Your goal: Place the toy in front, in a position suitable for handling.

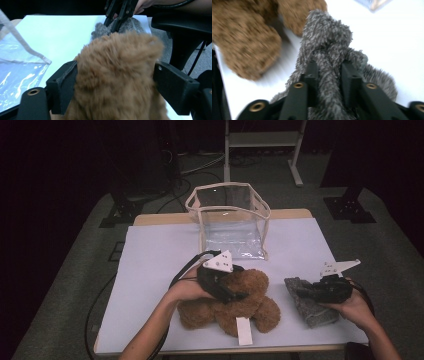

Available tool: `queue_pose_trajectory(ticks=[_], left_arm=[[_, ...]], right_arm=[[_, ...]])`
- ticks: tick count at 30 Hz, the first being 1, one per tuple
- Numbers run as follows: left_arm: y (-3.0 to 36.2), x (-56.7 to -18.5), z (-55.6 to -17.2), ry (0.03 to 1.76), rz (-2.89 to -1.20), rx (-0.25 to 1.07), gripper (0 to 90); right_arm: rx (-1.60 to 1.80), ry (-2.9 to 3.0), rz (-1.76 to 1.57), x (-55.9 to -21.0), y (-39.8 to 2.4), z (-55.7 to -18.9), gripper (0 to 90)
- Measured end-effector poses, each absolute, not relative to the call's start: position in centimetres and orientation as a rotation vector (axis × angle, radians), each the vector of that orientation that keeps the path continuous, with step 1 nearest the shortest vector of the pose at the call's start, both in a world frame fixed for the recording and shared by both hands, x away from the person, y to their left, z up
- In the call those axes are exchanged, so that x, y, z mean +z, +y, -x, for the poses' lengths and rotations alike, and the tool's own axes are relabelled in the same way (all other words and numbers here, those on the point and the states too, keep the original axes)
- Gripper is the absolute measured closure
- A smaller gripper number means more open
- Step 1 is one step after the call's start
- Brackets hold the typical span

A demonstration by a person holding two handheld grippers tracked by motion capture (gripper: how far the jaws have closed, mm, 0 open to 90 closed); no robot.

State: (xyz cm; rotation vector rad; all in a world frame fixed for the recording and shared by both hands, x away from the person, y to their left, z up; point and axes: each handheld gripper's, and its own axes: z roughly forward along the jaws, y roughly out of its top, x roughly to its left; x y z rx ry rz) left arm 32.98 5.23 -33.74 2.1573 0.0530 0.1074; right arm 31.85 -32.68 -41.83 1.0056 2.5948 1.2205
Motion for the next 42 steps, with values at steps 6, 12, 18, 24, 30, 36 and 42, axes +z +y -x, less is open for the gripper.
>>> queue_pose_trajectory(ticks=[6, 12, 18, 24, 30, 36, 42], left_arm=[[8.1, -33.1, -32.3, 0.07, -2.138, 0.14, 16.2], [10.5, -32.9, -31.5, 0.094, -2.125, 0.182, 15.5], [12.9, -33.5, -30.6, 0.127, -2.118, 0.208, 14.2], [15.3, -35.0, -30.0, 0.187, -2.143, 0.222, 12.7], [17.5, -36.9, -29.6, 0.261, -2.163, 0.227, 11.2], [18.4, -38.7, -29.8, 0.293, -2.209, 0.215, 12.7], [18.3, -39.8, -30.2, 0.326, -2.183, 0.178, 29.0]], right_arm=[[1.276, 2.559, -1.01, -41.6, -33.5, -31.4, 44.9], [1.335, 2.555, -0.931, -39.7, -32.9, -30.9, 42.1], [1.421, 2.601, -0.742, -37.9, -29.2, -30.7, 38.9], [1.486, 2.644, -0.579, -36.9, -25.3, -31.0, 33.4], [1.515, 2.688, -0.494, -37.1, -22.8, -31.5, 29.6], [1.515, 2.716, -0.475, -37.9, -21.2, -31.6, 26.8], [1.526, 2.677, -0.488, -38.4, -20.2, -31.6, 39.8]])
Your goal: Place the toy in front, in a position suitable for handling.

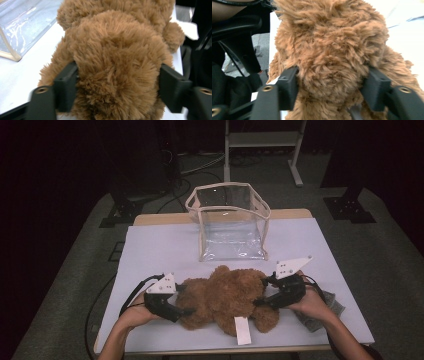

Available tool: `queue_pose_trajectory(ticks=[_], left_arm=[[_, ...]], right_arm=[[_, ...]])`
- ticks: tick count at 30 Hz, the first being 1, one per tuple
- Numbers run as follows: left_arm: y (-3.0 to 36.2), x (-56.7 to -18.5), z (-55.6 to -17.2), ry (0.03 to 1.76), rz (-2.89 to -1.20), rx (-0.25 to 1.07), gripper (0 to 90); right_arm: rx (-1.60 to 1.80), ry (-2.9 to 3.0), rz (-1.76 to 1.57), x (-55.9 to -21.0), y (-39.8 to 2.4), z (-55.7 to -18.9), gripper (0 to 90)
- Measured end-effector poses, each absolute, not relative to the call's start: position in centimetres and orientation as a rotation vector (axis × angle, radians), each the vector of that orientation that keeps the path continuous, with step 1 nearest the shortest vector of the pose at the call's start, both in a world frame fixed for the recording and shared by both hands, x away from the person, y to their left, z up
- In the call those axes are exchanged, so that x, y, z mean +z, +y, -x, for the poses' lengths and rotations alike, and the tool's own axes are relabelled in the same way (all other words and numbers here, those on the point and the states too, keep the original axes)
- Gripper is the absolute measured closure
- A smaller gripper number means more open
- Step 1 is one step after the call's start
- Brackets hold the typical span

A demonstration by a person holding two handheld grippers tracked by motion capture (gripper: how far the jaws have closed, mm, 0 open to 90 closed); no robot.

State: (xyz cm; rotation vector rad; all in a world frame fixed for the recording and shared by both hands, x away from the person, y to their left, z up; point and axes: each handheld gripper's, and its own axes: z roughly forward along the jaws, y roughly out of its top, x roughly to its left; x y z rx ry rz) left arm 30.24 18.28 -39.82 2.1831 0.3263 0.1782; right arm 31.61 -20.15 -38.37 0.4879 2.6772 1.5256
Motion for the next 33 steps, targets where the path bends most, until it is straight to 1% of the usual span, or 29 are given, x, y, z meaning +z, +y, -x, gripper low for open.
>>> queue_pose_trajectory(ticks=[1, 5, 8, 13, 18, 20, 21, 25, 28, 33], left_arm=[[18.1, -40.0, -30.5, 0.337, -2.162, 0.165, 30.8], [17.2, -39.9, -30.9, 0.334, -2.136, 0.159, 31.1], [15.5, -39.6, -31.6, 0.299, -2.148, 0.156, 31.0], [14.0, -39.8, -31.9, 0.273, -2.156, 0.144, 30.9], [13.1, -39.6, -32.0, 0.257, -2.164, 0.156, 29.0], [12.9, -39.4, -31.9, 0.248, -2.172, 0.175, 28.2], [12.9, -39.3, -31.8, 0.252, -2.171, 0.183, 26.2], [13.0, -39.2, -31.7, 0.247, -2.167, 0.192, 23.5], [13.2, -38.9, -31.5, 0.241, -2.155, 0.199, 21.4], [13.6, -38.4, -31.3, 0.238, -2.125, 0.21, 20.4]], right_arm=[[1.531, 2.659, -0.504, -38.0, -20.4, -31.6, 43.8], [1.509, 2.659, -0.512, -37.1, -21.2, -31.4, 47.0], [1.474, 2.655, -0.509, -36.3, -21.9, -31.0, 47.5], [1.442, 2.644, -0.508, -35.4, -22.9, -30.6, 47.6], [1.41, 2.656, -0.533, -35.5, -24.0, -30.5, 47.2], [1.355, 2.671, -0.556, -36.3, -24.3, -30.6, 46.4], [1.398, 2.684, -0.597, -37.2, -24.8, -30.8, 45.7], [1.408, 2.685, -0.628, -37.8, -25.2, -30.9, 43.8], [1.424, 2.68, -0.634, -37.7, -25.7, -31.1, 40.7], [1.426, 2.66, -0.638, -36.8, -26.8, -31.1, 39.5]])
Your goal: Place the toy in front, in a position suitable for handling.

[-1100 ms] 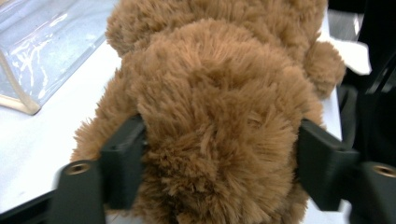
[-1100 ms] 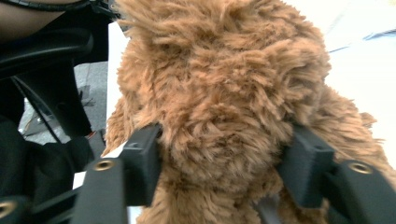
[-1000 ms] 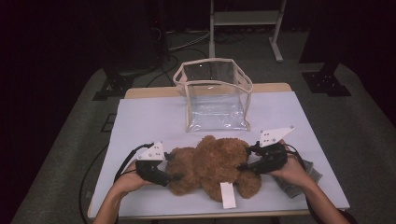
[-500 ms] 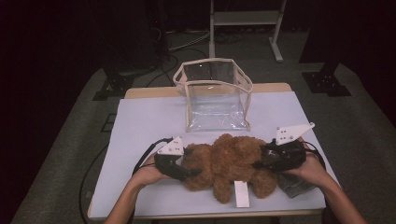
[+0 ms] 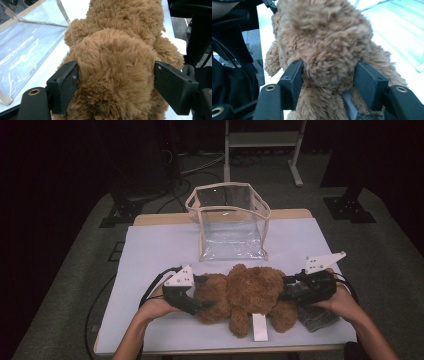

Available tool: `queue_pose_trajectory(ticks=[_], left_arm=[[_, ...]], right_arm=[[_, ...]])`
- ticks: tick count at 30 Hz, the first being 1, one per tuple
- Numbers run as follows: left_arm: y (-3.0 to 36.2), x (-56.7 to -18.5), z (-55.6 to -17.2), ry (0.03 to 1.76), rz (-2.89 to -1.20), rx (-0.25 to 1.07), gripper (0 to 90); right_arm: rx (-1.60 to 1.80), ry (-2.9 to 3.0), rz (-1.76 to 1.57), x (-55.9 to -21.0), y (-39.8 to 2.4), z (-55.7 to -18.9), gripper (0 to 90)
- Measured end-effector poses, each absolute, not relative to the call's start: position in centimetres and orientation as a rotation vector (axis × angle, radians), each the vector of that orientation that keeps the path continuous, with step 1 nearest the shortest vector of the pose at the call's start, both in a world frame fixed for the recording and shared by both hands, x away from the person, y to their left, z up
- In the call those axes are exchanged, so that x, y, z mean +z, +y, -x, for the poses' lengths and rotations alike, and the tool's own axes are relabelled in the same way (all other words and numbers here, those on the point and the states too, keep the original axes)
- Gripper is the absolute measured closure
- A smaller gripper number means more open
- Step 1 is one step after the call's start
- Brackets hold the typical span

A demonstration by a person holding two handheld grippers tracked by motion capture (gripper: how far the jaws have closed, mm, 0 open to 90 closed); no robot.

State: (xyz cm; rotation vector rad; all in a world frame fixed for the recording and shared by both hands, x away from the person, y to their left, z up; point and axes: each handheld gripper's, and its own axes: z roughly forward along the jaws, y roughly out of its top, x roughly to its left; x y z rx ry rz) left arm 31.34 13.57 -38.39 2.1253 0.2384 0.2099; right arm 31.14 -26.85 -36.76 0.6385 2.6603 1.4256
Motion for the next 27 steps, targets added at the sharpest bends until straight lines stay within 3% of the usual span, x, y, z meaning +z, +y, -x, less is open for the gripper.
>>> queue_pose_trajectory(ticks=[10, 14, 20, 27], left_arm=[[13.9, -38.4, -31.1, 0.233, -2.126, 0.217, 18.9], [14.1, -38.6, -31.2, 0.238, -2.139, 0.219, 18.2], [15.2, -38.3, -31.1, 0.26, -2.118, 0.229, 18.1], [16.3, -37.9, -31.1, 0.279, -2.103, 0.245, 16.9]], right_arm=[[1.461, 2.635, -0.619, -35.5, -26.9, -31.9, 38.8], [1.471, 2.649, -0.579, -35.2, -25.8, -32.3, 43.0], [1.436, 2.713, -0.54, -36.1, -24.0, -32.9, 47.5], [1.471, 2.736, -0.534, -36.9, -22.9, -33.3, 46.6]])
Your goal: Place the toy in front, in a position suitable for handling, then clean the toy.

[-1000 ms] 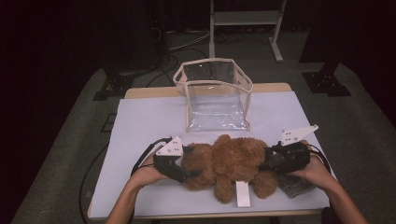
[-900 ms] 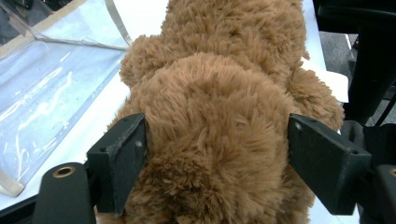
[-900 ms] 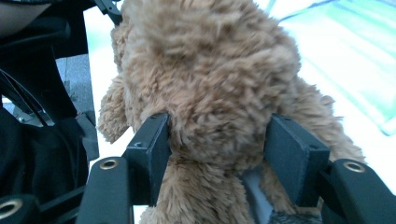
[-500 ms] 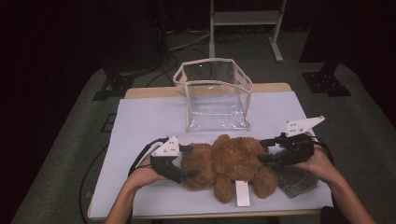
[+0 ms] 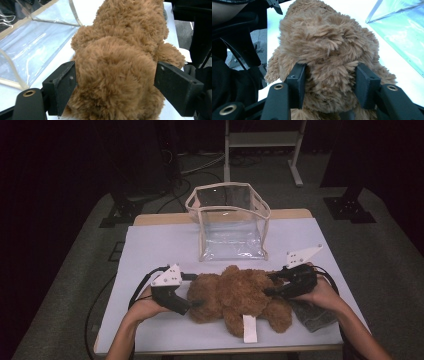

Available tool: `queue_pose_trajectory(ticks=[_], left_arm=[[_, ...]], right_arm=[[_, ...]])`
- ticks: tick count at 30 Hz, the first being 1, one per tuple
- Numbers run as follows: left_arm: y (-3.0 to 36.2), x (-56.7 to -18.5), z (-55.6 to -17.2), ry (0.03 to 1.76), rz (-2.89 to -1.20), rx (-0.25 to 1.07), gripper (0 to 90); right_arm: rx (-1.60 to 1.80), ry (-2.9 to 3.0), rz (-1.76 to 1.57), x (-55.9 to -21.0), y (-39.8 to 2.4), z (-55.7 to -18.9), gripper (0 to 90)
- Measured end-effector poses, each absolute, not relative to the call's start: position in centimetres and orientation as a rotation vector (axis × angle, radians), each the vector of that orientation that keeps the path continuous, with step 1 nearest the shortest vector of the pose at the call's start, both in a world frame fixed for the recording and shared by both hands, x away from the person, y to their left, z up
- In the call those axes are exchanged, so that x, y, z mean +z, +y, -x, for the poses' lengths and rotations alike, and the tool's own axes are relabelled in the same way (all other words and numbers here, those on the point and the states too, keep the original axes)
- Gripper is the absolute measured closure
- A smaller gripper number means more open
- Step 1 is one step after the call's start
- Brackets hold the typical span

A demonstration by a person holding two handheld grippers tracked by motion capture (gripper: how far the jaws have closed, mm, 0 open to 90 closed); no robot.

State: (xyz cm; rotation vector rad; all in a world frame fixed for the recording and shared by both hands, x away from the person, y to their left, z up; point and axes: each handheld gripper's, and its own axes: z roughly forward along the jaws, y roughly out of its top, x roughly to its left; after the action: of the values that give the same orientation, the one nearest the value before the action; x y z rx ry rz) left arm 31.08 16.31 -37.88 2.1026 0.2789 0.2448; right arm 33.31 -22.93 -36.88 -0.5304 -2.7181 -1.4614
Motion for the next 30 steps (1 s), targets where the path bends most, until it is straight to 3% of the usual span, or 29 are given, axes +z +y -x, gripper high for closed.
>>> queue_pose_trajectory(ticks=[12, 30], left_arm=[[17.6, -37.3, -31.0, 0.302, -2.077, 0.272, 14.6], [18.8, -37.5, -31.2, 0.34, -2.103, 0.308, 10.6]], right_arm=[[-1.491, -2.743, 0.564, -33.6, -24.7, -34.4, 38.6], [-1.363, -2.859, 0.482, -28.7, -19.7, -41.0, 38.2]])
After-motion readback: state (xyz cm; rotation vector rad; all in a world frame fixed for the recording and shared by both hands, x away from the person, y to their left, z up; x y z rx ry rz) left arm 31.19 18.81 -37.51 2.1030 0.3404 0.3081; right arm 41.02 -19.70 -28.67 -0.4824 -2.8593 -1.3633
